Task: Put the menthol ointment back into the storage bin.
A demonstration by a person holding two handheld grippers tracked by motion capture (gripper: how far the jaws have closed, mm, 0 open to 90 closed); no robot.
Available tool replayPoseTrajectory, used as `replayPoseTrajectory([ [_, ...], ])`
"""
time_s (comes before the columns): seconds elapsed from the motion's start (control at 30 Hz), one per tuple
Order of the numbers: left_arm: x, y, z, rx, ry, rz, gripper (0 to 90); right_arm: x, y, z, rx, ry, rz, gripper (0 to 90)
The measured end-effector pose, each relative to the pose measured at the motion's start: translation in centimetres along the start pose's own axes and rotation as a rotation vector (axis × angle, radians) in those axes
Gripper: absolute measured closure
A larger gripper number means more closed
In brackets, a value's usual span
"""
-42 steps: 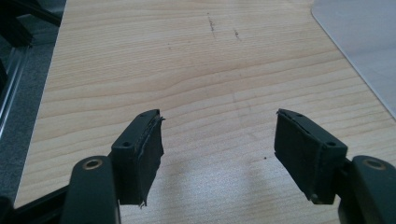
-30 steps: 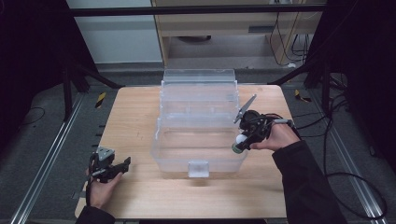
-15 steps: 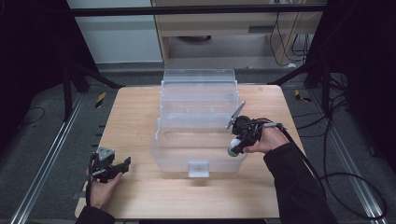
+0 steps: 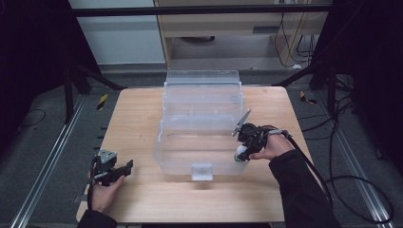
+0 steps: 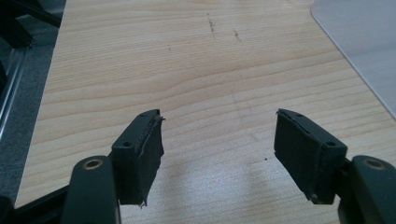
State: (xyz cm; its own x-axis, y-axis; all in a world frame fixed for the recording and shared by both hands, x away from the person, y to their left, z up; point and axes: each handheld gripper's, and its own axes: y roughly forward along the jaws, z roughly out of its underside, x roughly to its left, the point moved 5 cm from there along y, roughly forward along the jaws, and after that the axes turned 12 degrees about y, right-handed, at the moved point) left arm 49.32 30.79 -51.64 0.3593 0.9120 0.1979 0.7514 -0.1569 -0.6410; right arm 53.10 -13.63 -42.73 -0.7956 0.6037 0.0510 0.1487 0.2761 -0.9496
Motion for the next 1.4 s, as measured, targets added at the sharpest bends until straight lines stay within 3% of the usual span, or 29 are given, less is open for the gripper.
replayPoseTrajectory([
  [0.33,0.0,0.0,0.0,0.000,0.001,-0.001,32.1,0.0,1.2,0.2,0.004,-0.034,0.008,50.4],
  [0.9,0.0,0.0,0.0,0.005,0.003,0.002,32.2,0.0,2.5,0.2,0.030,-0.031,0.018,50.2],
  [1.4,0.0,0.1,0.0,0.007,0.005,0.002,32.1,0.0,2.5,0.2,0.030,-0.029,0.012,49.3],
])
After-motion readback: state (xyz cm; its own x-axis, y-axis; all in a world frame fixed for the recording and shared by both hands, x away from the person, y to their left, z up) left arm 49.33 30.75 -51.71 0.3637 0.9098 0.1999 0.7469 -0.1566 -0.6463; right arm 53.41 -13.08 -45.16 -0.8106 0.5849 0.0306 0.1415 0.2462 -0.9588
